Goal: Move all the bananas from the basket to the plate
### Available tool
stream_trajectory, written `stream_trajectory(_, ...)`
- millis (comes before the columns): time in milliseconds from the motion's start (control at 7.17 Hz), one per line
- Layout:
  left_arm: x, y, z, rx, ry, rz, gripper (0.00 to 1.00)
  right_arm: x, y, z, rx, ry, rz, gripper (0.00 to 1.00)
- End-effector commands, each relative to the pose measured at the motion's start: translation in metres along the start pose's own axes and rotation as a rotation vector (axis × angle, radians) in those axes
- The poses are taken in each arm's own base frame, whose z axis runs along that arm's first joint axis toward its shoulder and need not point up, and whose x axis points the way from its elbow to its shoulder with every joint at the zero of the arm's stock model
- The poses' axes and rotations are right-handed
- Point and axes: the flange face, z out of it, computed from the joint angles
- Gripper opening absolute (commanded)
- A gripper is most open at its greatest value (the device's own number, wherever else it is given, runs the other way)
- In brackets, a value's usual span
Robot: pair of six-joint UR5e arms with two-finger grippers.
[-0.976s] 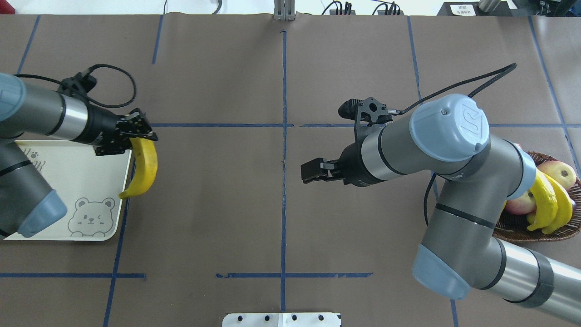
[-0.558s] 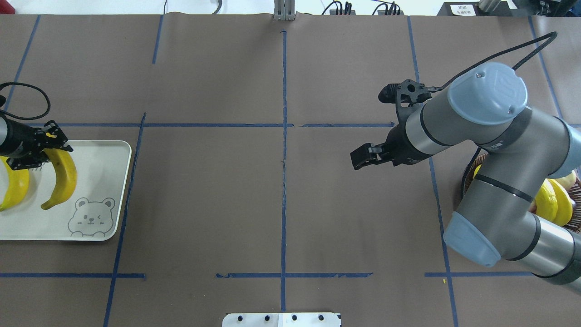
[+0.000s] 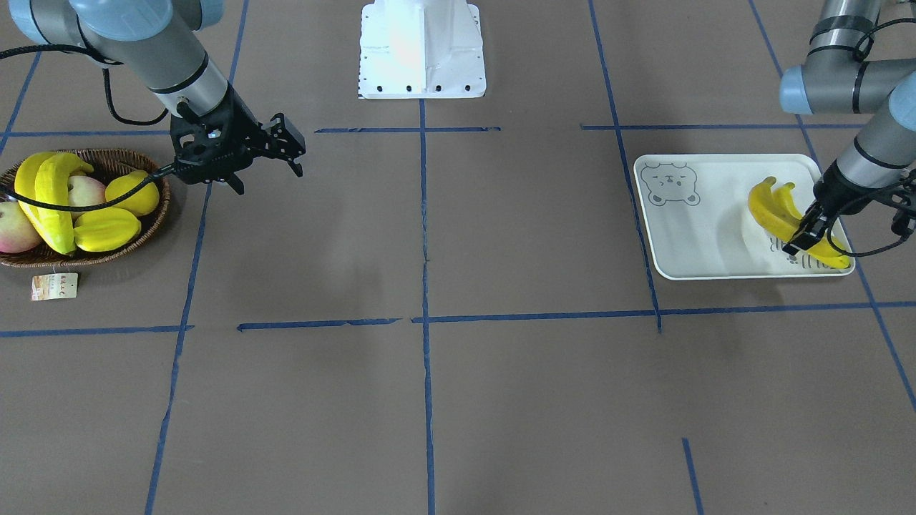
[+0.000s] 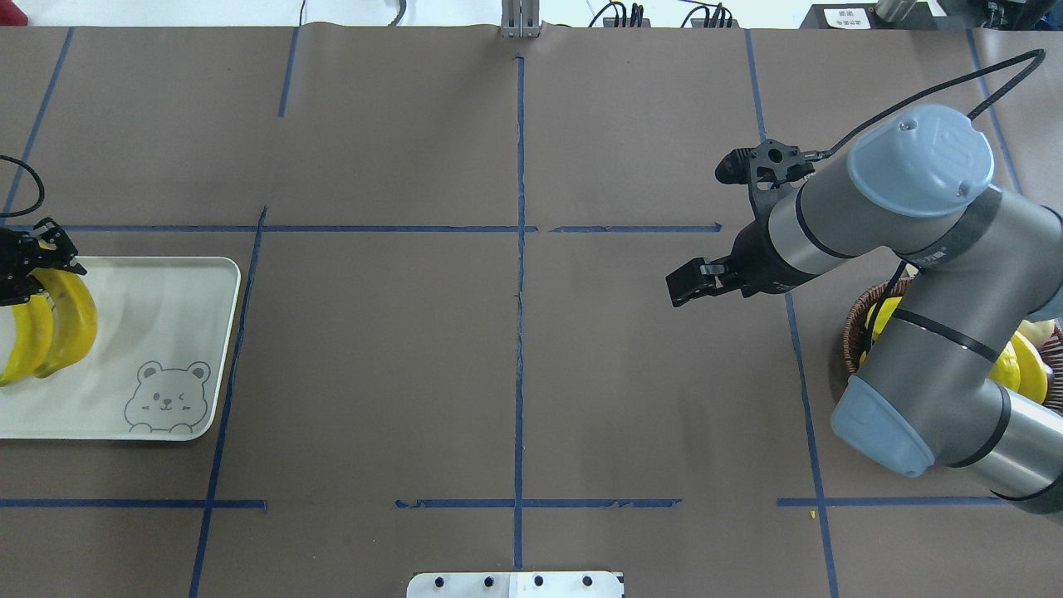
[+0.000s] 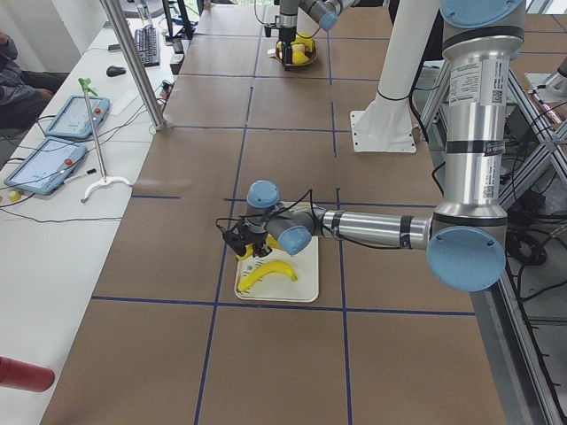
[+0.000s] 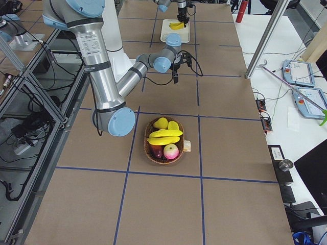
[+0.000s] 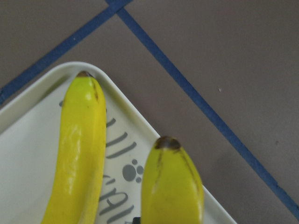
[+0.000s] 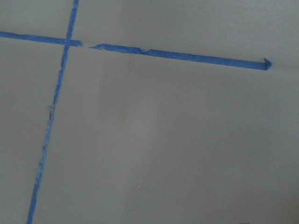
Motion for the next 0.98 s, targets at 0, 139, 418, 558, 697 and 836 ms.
stream_trajectory(0, -0.005, -0.008, 0.001, 0.007, -0.004, 0.023, 0.54, 0.001, 0.0, 0.0, -0.001, 0.001, 0.0, 1.0)
stream_trajectory(139, -0.005, -0.008, 0.0, 0.008, 0.004, 0.024, 0.99, 0.001, 0.0, -0.001, 0.0, 0.001, 0.001, 1.0)
stream_trajectory(418, -0.006, -0.006, -0.007, 0.001, 0.012, 0.032, 1.0, 0.007, -0.003, -0.004, 0.007, 0.006, 0.009, 1.0)
stream_trajectory(558, 0.009, 0.004, -0.03, 0.001, 0.052, 0.057, 1.0, 0.028, -0.005, -0.007, 0.007, 0.023, 0.035, 1.0)
stream_trajectory(697, 0.02, 0.021, -0.051, -0.037, 0.091, 0.082, 1.0, 0.052, 0.0, -0.009, -0.005, 0.041, 0.008, 1.0)
stream_trajectory(836, 0.034, 0.037, -0.066, -0.053, 0.127, 0.115, 1.0, 0.09, 0.025, -0.01, -0.03, 0.078, -0.054, 1.0)
